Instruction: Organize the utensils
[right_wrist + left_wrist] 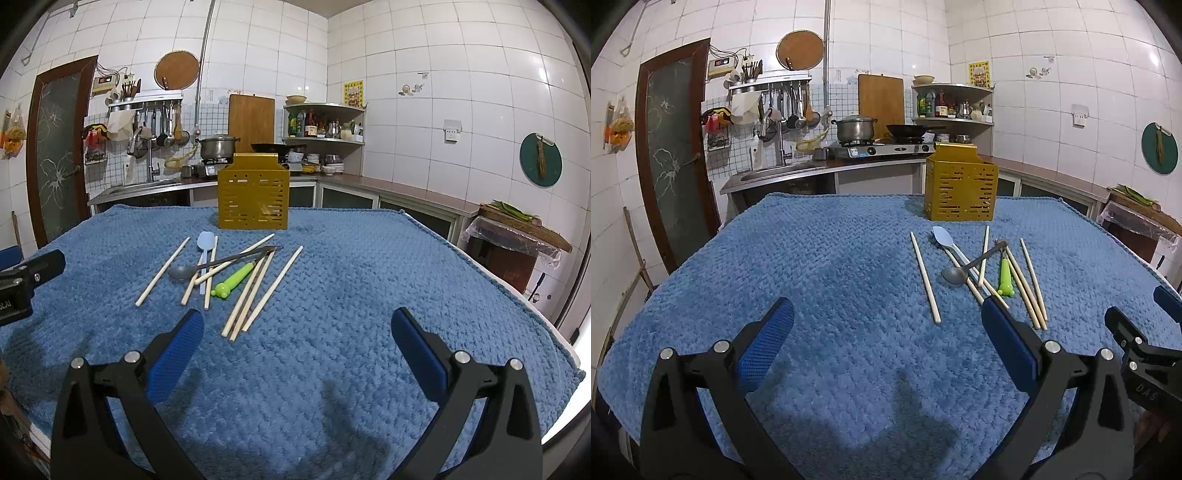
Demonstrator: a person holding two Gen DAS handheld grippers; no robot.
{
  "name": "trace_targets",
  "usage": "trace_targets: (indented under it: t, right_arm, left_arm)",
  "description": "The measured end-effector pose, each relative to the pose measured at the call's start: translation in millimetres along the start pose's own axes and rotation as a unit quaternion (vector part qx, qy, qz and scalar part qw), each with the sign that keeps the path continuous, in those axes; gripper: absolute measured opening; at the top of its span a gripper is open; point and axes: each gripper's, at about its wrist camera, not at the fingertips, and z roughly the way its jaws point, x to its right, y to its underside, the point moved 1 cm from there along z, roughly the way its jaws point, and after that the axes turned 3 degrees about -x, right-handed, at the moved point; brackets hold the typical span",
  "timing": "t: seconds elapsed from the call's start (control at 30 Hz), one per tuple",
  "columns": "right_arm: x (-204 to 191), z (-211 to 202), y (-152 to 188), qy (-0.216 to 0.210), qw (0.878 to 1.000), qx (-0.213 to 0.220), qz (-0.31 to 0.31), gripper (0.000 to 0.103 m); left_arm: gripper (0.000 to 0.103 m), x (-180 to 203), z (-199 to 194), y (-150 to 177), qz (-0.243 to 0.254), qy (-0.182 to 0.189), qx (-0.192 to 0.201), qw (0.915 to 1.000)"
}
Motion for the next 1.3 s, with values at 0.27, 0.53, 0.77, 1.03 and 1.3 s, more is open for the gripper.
trace_targets:
  t: [0.27,0.53,0.77,1.03,1.3]
  right_arm:
    - [1.0,-1.9,-1.3,0.000,1.000,0.001,0.000,0.099]
    - [1.1,-3.1,-1.3,-0.001,1.000,0.002,0.000,0.099]
    - [1.6,-5.0,-1.8,-0.001,1.000,0.003,0.002,0.099]
    - [2.3,-7.0,-2.8,-0.002,1.000,0.006,0.001,0.099]
    - [2.8,-8.2,-3.6,-0.003,1.000,0.009,0.001,0.099]
  left_arm:
    - [0.098,0.1,-0.6,0.5,0.000,0.000,0.001,1.0000]
    - [0.098,0.5,-0.6,0.3,0.001,-0.001,0.001,1.0000]
    - [0.098,0.5,-0.7,0.2,0.000,-0.001,0.001,1.0000]
    - [0.098,1.9,-1.3,-0.5,0.002,-0.002,0.002,1.0000]
    - [0.098,2.1,-4.2,-4.1,0.001,0.000,0.005,1.0000]
